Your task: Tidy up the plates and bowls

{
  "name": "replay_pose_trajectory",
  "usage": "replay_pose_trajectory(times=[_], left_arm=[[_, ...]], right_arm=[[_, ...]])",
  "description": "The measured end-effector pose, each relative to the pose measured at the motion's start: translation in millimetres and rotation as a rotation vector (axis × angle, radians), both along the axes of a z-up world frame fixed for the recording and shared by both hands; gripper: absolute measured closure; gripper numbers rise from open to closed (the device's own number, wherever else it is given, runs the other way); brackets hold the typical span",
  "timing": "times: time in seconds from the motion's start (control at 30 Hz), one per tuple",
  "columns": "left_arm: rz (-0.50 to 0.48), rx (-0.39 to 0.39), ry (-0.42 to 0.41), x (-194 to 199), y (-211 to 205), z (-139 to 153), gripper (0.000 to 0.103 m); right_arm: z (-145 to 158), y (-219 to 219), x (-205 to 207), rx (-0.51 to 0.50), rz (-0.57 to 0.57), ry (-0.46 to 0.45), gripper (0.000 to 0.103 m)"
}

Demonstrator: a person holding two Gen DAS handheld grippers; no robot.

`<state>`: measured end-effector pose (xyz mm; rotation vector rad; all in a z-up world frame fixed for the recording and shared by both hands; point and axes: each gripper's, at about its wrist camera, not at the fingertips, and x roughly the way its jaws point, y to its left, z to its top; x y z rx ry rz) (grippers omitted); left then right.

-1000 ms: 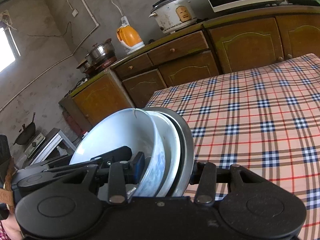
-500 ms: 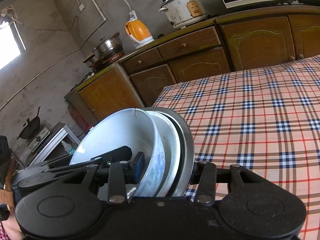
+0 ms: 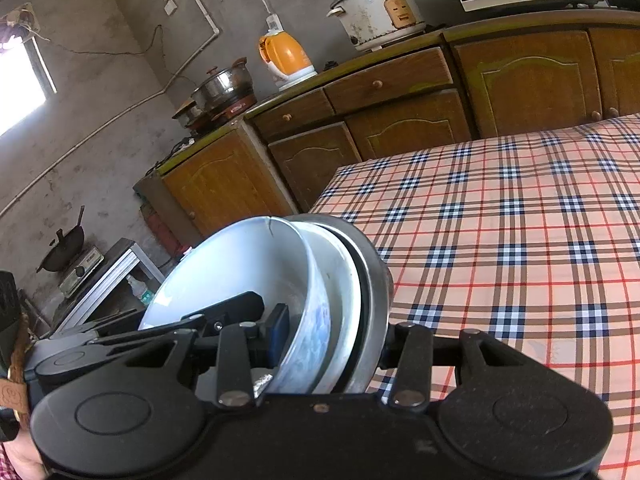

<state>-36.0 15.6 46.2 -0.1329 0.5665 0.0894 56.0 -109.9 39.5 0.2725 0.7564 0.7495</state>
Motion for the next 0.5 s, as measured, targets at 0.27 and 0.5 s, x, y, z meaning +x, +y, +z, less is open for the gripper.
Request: replay_pose_trajectory(times=[0.27,0.5], left_arm=[[0.01,0.002,0.0,0.1,6.9,0.3,0.035],[0.016,0.004,-0.001,0.3,13.1,0.5,0.035]], right_arm=[[-0.3,9.5,1.8,0.002,0.011,-0.002,0.05],[0.4,16.8,2.2,0.004,0.018,-0.004,0.05]])
